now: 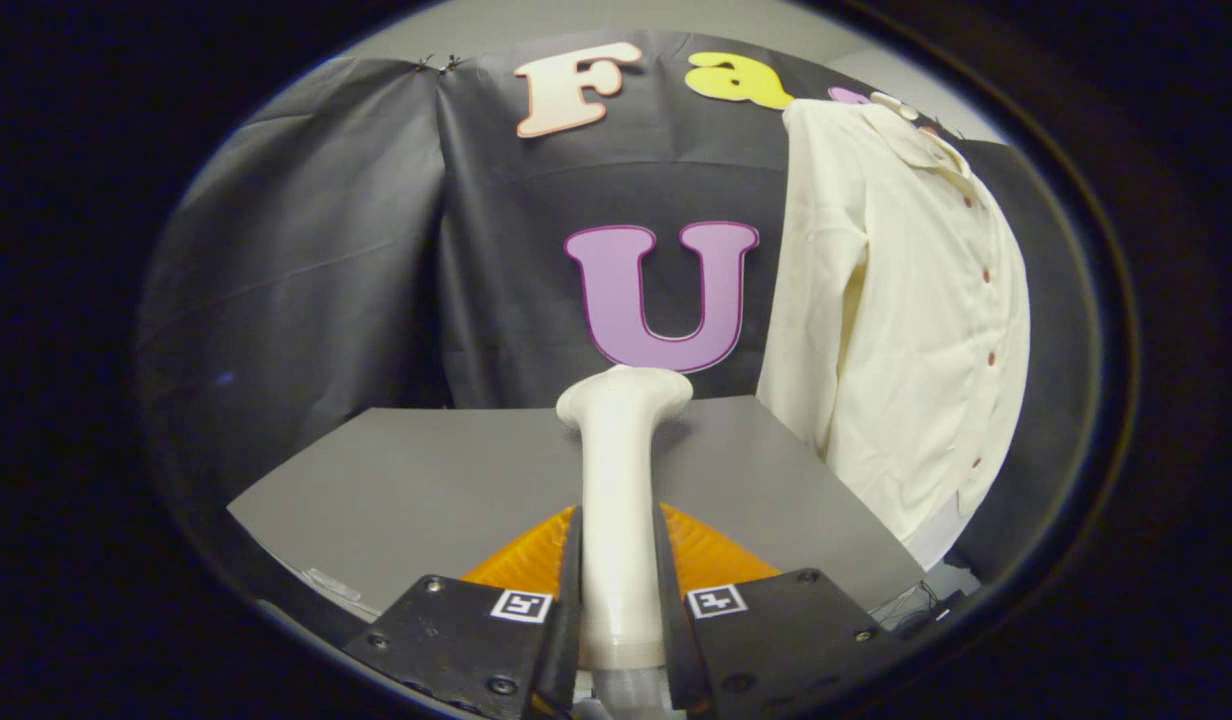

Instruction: Iron the clothes twice with a garment steamer, once on the left side and once on the right side.

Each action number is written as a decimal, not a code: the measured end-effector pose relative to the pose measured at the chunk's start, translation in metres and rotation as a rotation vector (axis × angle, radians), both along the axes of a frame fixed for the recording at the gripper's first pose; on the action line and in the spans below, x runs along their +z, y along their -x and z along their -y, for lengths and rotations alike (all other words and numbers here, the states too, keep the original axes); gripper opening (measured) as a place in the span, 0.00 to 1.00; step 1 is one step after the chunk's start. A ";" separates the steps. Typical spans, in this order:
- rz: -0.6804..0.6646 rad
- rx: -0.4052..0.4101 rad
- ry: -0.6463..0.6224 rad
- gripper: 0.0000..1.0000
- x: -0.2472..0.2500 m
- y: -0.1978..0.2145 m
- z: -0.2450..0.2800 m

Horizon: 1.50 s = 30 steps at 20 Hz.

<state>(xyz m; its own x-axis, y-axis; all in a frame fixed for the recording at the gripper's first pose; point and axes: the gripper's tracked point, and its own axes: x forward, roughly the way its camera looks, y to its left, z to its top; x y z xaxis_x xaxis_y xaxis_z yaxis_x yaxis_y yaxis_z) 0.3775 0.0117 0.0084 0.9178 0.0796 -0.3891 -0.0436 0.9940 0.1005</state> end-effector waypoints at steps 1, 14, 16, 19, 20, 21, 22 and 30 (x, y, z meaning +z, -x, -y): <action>0.016 -0.011 -0.018 0.35 0.005 0.004 0.001; 0.176 -0.063 -0.057 0.33 0.056 0.051 0.037; 0.222 -0.083 -0.050 0.33 0.070 0.051 0.057; 0.296 -0.090 -0.055 0.32 0.095 0.052 0.087; 0.314 -0.096 -0.053 0.32 0.101 0.052 0.101; 0.334 -0.103 -0.048 0.32 0.108 0.051 0.115; 0.355 -0.110 -0.049 0.32 0.114 0.051 0.130; 0.401 -0.148 -0.066 0.32 0.121 0.026 0.228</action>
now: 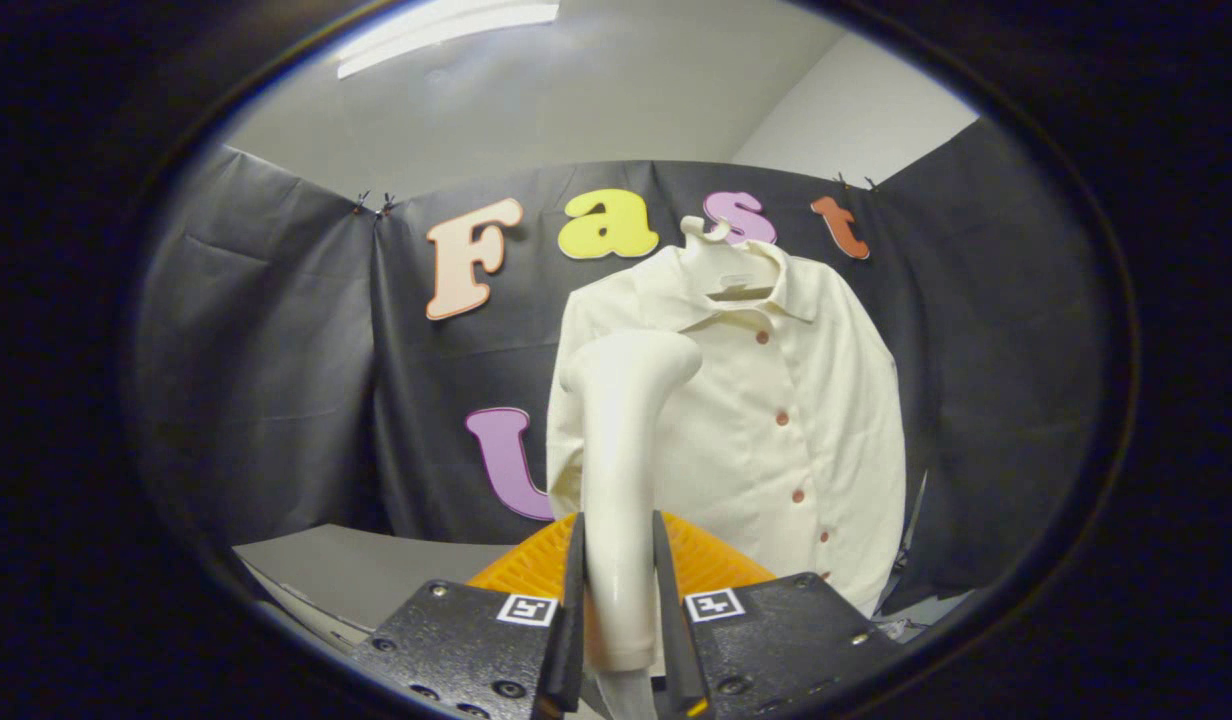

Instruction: Iron the clothes twice with a garment steamer, once on the left side and once on the right side.

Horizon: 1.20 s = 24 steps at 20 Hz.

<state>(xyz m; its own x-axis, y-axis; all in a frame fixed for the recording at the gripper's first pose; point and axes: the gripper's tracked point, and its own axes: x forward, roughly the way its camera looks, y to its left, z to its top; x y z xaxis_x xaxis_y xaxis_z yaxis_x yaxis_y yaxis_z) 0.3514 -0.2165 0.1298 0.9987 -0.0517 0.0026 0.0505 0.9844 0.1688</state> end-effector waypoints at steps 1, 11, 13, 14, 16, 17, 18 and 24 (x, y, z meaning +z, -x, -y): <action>0.002 0.002 -0.015 0.32 -0.001 -0.008 0.008; -0.037 0.093 -0.137 0.32 -0.054 -0.036 0.024; -0.051 0.105 -0.170 0.32 -0.069 -0.030 0.027; -0.059 0.112 -0.193 0.32 -0.075 -0.027 0.027; -0.078 0.111 -0.237 0.32 -0.092 -0.023 0.033; -0.088 0.105 -0.242 0.33 -0.101 -0.020 0.037; -0.101 0.103 -0.252 0.32 -0.110 -0.017 0.039; -0.193 0.107 -0.281 0.33 -0.170 0.008 0.045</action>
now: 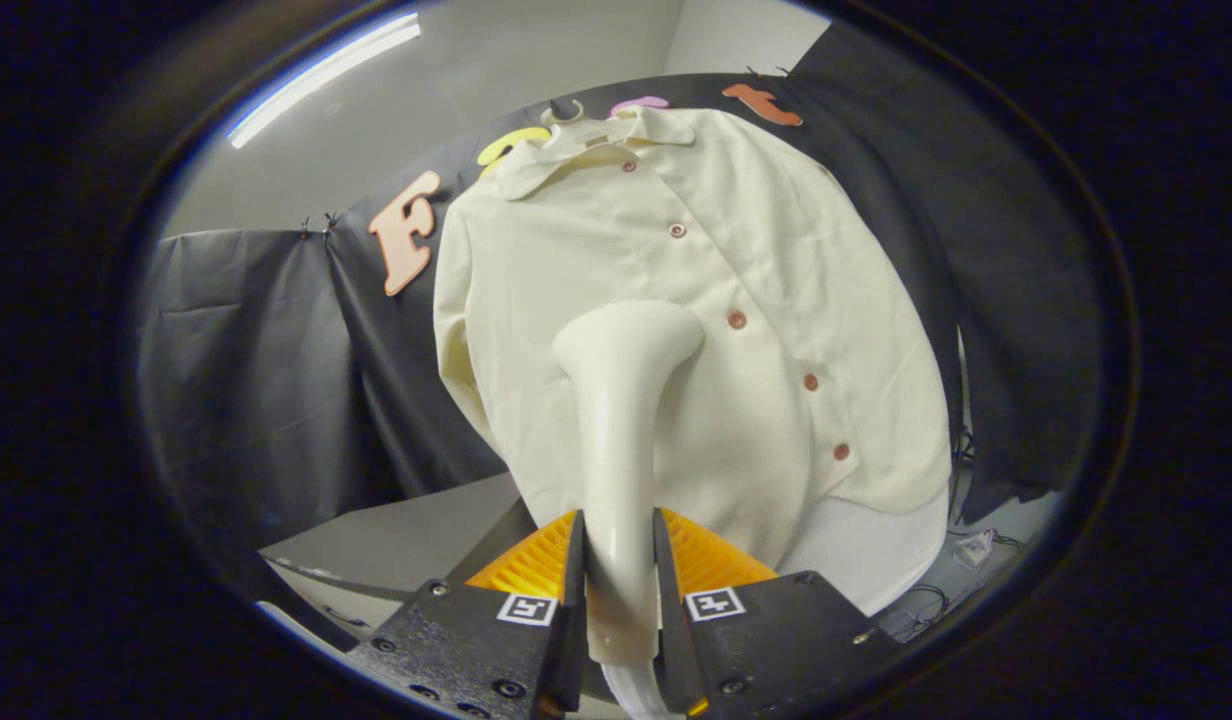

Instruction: Iron the clothes twice with a garment steamer, once on the left side and once on the right side.

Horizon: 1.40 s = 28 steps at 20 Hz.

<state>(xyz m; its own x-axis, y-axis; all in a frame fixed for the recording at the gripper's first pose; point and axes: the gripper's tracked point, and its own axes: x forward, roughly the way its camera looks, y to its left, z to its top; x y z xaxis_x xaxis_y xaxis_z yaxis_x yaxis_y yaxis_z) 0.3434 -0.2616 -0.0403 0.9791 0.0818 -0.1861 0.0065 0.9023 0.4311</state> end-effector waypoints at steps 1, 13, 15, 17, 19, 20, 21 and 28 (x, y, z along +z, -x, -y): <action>-0.012 0.003 -0.002 0.32 -0.009 0.004 0.000; -0.127 0.011 0.005 0.33 -0.082 0.041 -0.002; -0.135 0.006 0.018 0.33 -0.086 0.048 -0.002; -0.147 0.007 0.034 0.33 -0.090 0.057 -0.002; -0.150 0.004 0.042 0.33 -0.090 0.065 -0.002; -0.146 0.003 0.037 0.33 -0.086 0.068 -0.002; -0.137 0.000 0.031 0.33 -0.080 0.069 -0.001; -0.013 -0.077 0.026 0.32 0.010 0.064 0.040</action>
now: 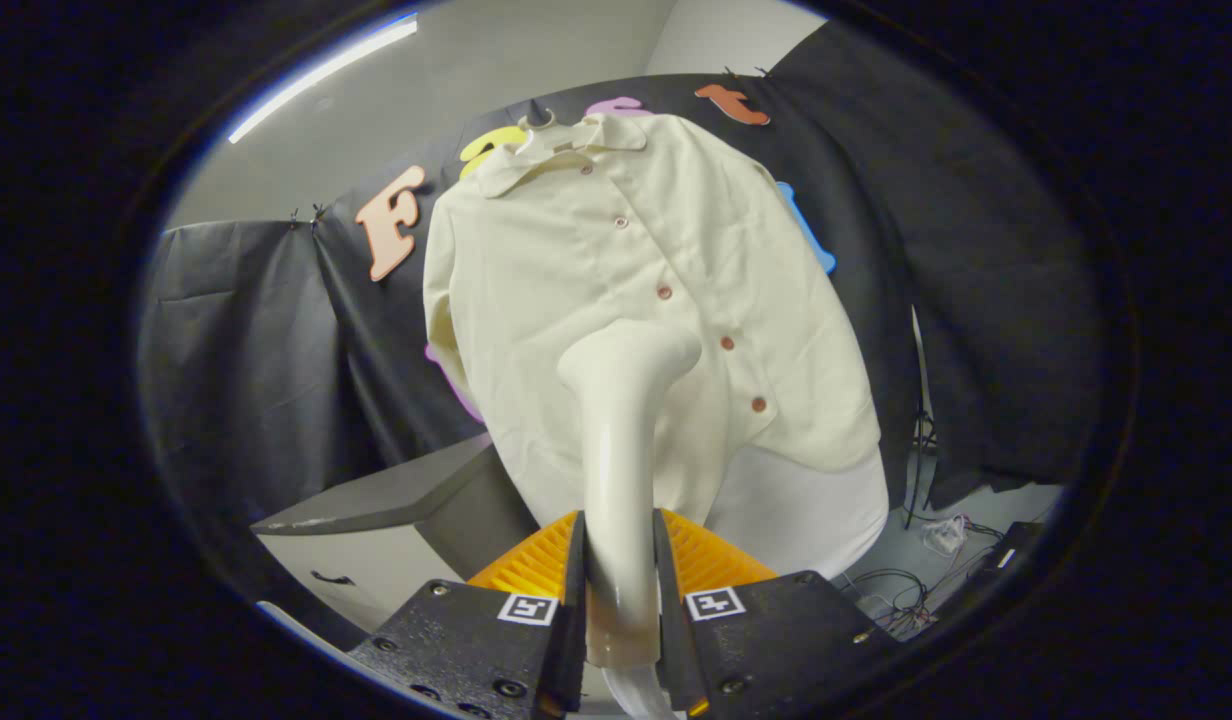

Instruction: Iron the clothes twice with a garment steamer, once on the left side and once on the right side.

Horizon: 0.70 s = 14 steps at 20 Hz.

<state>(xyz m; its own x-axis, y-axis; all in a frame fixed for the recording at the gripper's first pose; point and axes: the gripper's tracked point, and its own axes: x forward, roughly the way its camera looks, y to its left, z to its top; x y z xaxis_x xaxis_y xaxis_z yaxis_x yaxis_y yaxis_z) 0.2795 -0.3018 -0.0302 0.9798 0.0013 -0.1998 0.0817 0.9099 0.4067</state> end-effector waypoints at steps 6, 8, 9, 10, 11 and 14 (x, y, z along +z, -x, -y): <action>0.096 -0.109 0.042 0.32 0.073 -0.025 0.060; 0.124 -0.138 0.034 0.32 0.095 -0.040 0.079; 0.138 -0.153 0.028 0.32 0.105 -0.047 0.091; 0.152 -0.166 0.022 0.32 0.116 -0.056 0.100; 0.167 -0.178 0.019 0.32 0.125 -0.063 0.110; 0.195 -0.209 -0.007 0.32 0.145 -0.086 0.131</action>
<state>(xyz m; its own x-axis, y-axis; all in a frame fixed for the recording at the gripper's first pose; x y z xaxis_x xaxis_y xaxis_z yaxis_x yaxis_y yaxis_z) 0.3658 -0.4330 0.1145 0.9788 -0.2045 -0.0086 0.1873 0.8784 0.4396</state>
